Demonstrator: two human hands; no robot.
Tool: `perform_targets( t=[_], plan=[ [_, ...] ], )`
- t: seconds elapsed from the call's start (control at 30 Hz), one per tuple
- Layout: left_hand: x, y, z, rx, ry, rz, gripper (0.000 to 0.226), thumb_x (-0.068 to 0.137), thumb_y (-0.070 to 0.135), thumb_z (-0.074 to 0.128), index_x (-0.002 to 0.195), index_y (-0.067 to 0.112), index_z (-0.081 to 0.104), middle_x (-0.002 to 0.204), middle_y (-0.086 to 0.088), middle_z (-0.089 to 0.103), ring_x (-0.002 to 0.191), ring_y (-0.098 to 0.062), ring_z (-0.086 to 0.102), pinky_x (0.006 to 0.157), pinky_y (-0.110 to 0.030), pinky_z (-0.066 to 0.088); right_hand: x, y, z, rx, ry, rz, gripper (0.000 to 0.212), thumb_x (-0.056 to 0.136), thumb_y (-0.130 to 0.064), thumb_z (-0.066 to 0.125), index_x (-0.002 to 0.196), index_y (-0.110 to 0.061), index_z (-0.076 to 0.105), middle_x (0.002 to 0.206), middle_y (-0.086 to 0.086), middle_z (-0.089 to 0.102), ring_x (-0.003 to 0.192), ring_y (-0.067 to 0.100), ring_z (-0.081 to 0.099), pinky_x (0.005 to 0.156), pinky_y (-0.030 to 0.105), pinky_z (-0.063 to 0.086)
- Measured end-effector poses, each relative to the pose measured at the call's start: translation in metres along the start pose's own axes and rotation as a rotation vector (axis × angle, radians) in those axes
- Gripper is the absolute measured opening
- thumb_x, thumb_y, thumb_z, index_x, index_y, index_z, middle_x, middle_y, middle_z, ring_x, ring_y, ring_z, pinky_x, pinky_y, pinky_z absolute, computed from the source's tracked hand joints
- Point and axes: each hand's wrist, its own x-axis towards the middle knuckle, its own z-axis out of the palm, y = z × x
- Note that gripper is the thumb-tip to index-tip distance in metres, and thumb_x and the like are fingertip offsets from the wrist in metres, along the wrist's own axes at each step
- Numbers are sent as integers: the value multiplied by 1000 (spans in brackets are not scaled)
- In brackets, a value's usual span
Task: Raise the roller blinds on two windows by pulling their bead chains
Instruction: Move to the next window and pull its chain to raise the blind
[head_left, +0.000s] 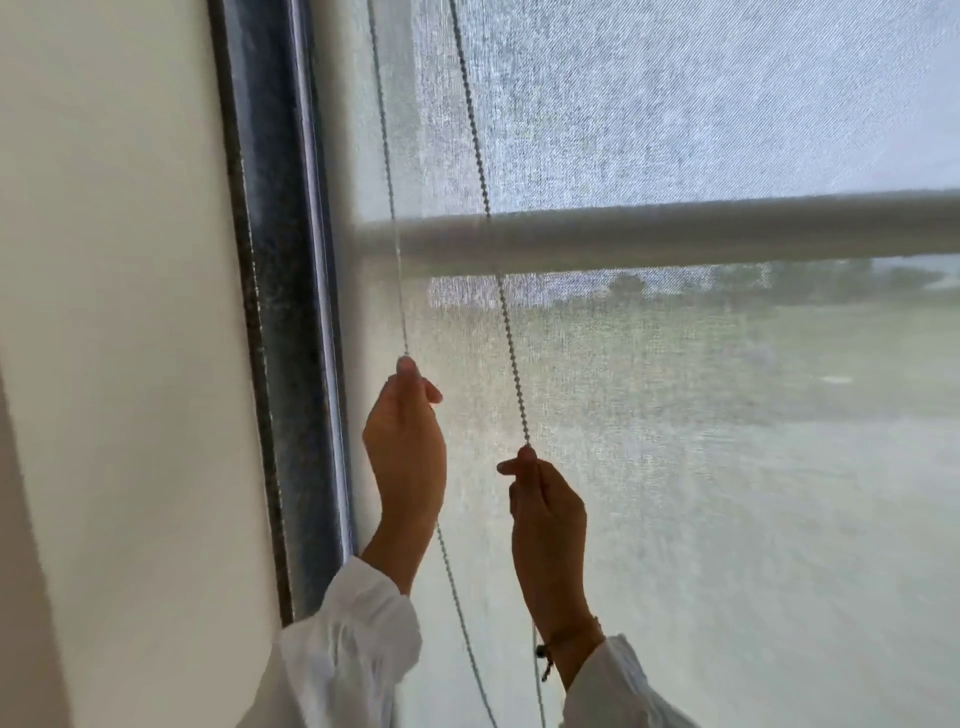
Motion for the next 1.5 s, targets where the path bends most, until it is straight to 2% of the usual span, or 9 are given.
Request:
perform_targets(
  t=[0.17,0.3,0.6,0.8,1.0,1.17,1.33,1.43,1.5],
  plan=[
    [-47,25,-9,169,-69,391,50,93,37,40,54,8,46,42,7,36,50,-17,49,39,-13,28,-23,-24,-16,-18,55,-19,34,93,-33,44,71,-18,65,48,-4,34,45,9,28,43,18,24],
    [-66,42,-18,157,-90,444,54,93,39,35,54,3,47,39,-6,41,49,-25,46,37,-23,28,-36,-39,-19,-11,37,-27,29,95,-28,44,81,-16,67,51,-3,41,46,8,34,47,16,30],
    [-89,44,-76,260,-190,590,51,97,34,32,54,10,44,35,-4,38,50,-3,33,41,1,21,-55,-72,-3,70,-14,23,20,92,-24,51,90,-31,69,59,-10,56,55,6,45,59,30,38],
    [-115,14,-133,326,-372,486,53,98,41,28,54,15,42,36,-2,37,43,-6,28,44,1,14,-66,-108,27,-154,28,-253,21,89,-19,56,108,-23,66,107,-4,59,101,14,57,86,28,46],
    [-108,20,-168,340,-468,458,57,100,39,22,56,10,44,39,-4,42,34,-10,34,44,-6,20,-84,-162,82,93,-76,-120,28,94,-27,48,74,-19,67,54,-7,57,47,10,48,46,28,40],
    [-106,44,-197,-51,-567,134,48,91,55,24,57,32,49,45,13,51,42,3,44,45,0,27,-118,-177,110,-66,141,-334,48,94,-33,45,46,-26,38,37,-16,44,39,4,36,49,21,29],
    [-65,63,-218,-290,-762,-274,77,59,92,22,99,40,63,103,17,69,102,-3,60,98,-28,42,-146,-180,111,-116,240,-492,44,93,-30,46,51,-17,39,41,-11,39,42,6,36,42,20,29],
    [-21,103,-221,-416,-816,-208,71,66,84,31,117,38,49,116,27,59,114,5,51,94,-10,40,-167,-174,114,-161,264,-520,49,89,-41,44,55,-5,42,44,6,42,41,20,37,41,30,32],
    [3,136,-220,-506,-814,-189,52,87,61,28,122,26,46,122,12,57,118,-5,51,103,-22,39,-182,-166,116,-199,277,-531,52,87,-43,41,57,0,41,47,20,42,43,33,38,40,37,32]
  ],
)
